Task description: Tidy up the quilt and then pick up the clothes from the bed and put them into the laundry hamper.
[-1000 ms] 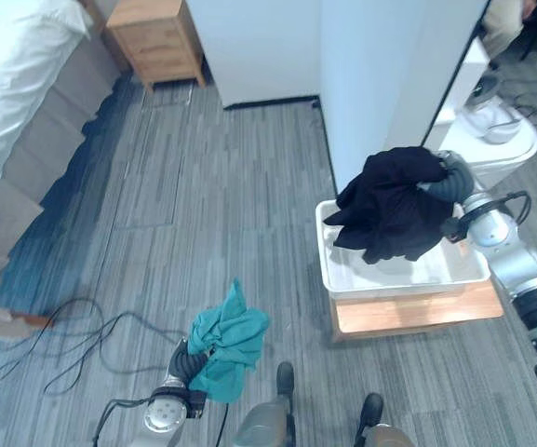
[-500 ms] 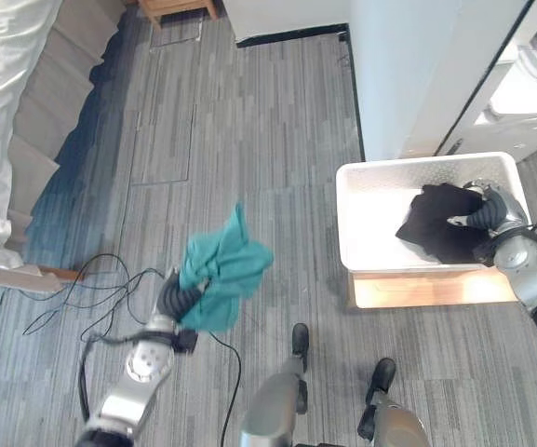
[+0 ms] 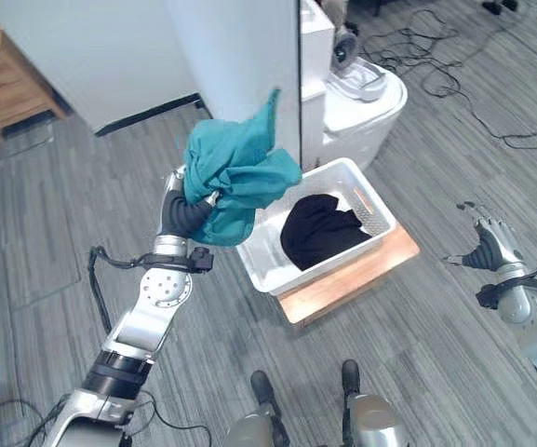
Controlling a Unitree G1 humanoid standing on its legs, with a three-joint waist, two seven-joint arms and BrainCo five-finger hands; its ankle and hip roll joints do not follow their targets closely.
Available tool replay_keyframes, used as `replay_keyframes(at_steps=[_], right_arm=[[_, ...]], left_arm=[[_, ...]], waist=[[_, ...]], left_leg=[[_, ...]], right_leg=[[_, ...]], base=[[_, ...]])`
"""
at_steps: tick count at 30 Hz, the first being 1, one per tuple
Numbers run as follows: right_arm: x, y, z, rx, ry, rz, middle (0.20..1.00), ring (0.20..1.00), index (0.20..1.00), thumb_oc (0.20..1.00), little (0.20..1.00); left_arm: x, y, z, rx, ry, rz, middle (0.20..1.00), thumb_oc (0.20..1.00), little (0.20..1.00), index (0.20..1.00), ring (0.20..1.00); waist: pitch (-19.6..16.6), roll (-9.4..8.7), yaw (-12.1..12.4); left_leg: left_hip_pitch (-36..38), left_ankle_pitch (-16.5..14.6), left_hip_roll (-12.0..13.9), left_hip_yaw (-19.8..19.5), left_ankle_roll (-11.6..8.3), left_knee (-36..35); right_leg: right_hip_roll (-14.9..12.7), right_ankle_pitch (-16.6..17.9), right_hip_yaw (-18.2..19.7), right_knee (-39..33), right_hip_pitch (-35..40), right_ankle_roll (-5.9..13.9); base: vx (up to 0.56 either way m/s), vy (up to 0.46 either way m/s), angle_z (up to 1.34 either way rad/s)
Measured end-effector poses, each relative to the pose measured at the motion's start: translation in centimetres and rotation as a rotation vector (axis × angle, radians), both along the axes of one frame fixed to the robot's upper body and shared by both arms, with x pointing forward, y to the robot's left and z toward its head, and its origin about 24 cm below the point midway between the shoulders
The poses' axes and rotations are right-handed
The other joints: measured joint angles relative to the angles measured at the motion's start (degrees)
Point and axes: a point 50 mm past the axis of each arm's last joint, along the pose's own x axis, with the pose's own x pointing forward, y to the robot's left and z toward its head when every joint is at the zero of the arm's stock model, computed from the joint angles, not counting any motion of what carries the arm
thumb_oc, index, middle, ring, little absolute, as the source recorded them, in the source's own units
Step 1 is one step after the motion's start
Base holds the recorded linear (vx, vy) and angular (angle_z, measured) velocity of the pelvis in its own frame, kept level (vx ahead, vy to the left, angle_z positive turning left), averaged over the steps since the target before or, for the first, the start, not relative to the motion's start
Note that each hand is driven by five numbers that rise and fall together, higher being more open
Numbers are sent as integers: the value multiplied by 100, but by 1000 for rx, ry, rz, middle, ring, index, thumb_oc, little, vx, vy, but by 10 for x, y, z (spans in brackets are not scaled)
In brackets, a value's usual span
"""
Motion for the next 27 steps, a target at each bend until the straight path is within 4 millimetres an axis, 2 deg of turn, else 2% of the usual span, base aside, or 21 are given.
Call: replay_keyframes(at_steps=[3, 4, 5, 6, 7, 8, 9, 10, 11, 12, 14, 16, 21, 24, 27], right_arm=[[0, 1, 0, -1, 0, 8, 1000, 1000, 1000, 1000, 1000], [-6, 8, 5, 39, -19, 34, 1000, 1000, 1000, 1000, 1000], [-15, 29, 15, 97, -98, 125, 1000, 1000, 1000, 1000, 1000], [-10, 49, -15, 216, -33, 147, 1000, 1000, 1000, 1000, 1000], [-15, 57, -31, 226, 30, 162, 1000, 1000, 1000, 1000, 1000], [-37, 42, -50, 211, 103, 106, 1000, 1000, 1000, 1000, 1000], [-47, 31, -66, 204, 171, 47, 1000, 1000, 1000, 1000, 1000], [-55, 26, -87, 203, 260, -2, 1000, 1000, 1000, 1000, 1000], [-55, 26, -87, 203, 260, -2, 1000, 1000, 1000, 1000, 1000], [-68, 22, -102, 190, 332, -25, 1000, 1000, 1000, 1000, 1000], [-67, 24, -101, 185, 330, -7, 1000, 1000, 1000, 1000, 1000], [-59, 25, -95, 185, 295, 8, 1000, 1000, 1000, 1000, 1000], [-44, 33, -85, 188, 240, 43, 1000, 1000, 1000, 1000, 1000], [-44, 30, -89, 192, 251, 26, 1000, 1000, 1000, 1000, 1000], [-46, 27, -95, 209, 272, 1, 1000, 1000, 1000, 1000, 1000]], left_arm=[[-2, -3, -8, 0, 26, -10, 200, 200, 200, 200, 200], [-1, -6, -14, -116, 28, 28, 200, 200, 200, 200, 200], [9, 2, -25, -295, 39, 148, 200, 200, 200, 200, 200], [55, 33, -70, -102, 353, 332, 200, 200, 200, 200, 200], [58, 50, -74, -47, 444, 398, 200, 200, 200, 200, 200], [68, 54, -54, -53, 393, 413, 200, 200, 200, 200, 200], [73, 52, -46, -53, 373, 406, 316, 316, 316, 316, 316], [76, 58, -39, -46, 363, 425, 1000, 1000, 1000, 1000, 1000], [76, 58, -39, -46, 363, 425, 1000, 1000, 1000, 1000, 1000], [76, 52, -50, -57, 408, 422, 1000, 1000, 1000, 1000, 1000], [78, 45, -50, -66, 412, 403, 1000, 1000, 1000, 1000, 1000], [83, 45, -41, -81, 391, 406, 1000, 1000, 1000, 1000, 1000], [85, 53, -27, -182, 354, 421, 1000, 1000, 1000, 1000, 1000], [84, 53, -29, -257, 358, 412, 1000, 1000, 1000, 1000, 1000], [79, 51, -25, -407, 300, 373, 1000, 1000, 1000, 1000, 1000]], waist=[[-121, 172, 95], [-119, 261, -310], [-157, 394, -552], [-866, 131, -642], [-1081, -32, -725], [-1069, -153, -1149], [-1058, -192, -1241], [-921, -366, -1304], [-921, -366, -1304], [-705, -306, -1310], [-331, -141, -1289], [-33, 45, -1254], [132, 109, -1110], [194, 104, -1090], [252, 57, -959]], left_leg=[[-1, 26, 24, -18, 25, 0], [-74, -95, 156, 68, -204, 77], [-245, -74, 141, 337, -264, 34], [-454, -295, 136, 1323, -239, -47], [-726, -303, 128, 1727, -230, -43], [-1164, -302, 164, 1661, -217, 90], [-1353, -230, 144, 1616, -189, 70], [-1375, -3, 95, 1721, -58, -4], [-1375, -3, 95, 1721, -58, -4], [-1319, -20, 140, 1601, -73, -42], [-1151, -82, 208, 1371, -157, -43], [-1164, -121, 230, 1363, -200, -44], [-1390, -58, 260, 1324, -191, -44], [-1387, -5, 292, 1221, -196, -44], [-1174, -10, 295, 1159, -197, -44]], right_leg=[[22, 0, -45, -1, 2, -1], [47, -143, 452, 472, -545, 312], [59, -12, 1002, 1045, -1127, 937], [60, -33, 1287, 1570, -2301, 882], [100, -115, 1255, 1483, -2688, 726], [163, -165, 1195, 1171, -2751, 504], [169, 94, 1089, 784, -2831, 354], [185, 656, 1019, 431, -2874, 85], [185, 656, 1019, 431, -2874, 85], [235, 835, 1104, 69, -2687, -150], [300, 847, 1086, -3, -2509, -167], [320, 827, 1076, -6, -2526, -154], [356, 805, 1058, -6, -2749, -172], [368, 827, 937, -5, -2680, -202], [365, 801, 869, -7, -2421, -236]], base=[[-17, 26, 0], [-29, 40, -7], [-9, -4, -129], [1, -6, -213], [5, -34, -212], [5, -31, -97], [-5, -50, -43], [-11, -25, -43], [-14, -37, -58], [-14, -15, -22], [-7, -7, -11], [0, 0, 0], [9, -37, 3], [23, -39, 15], [55, -34, 12]])
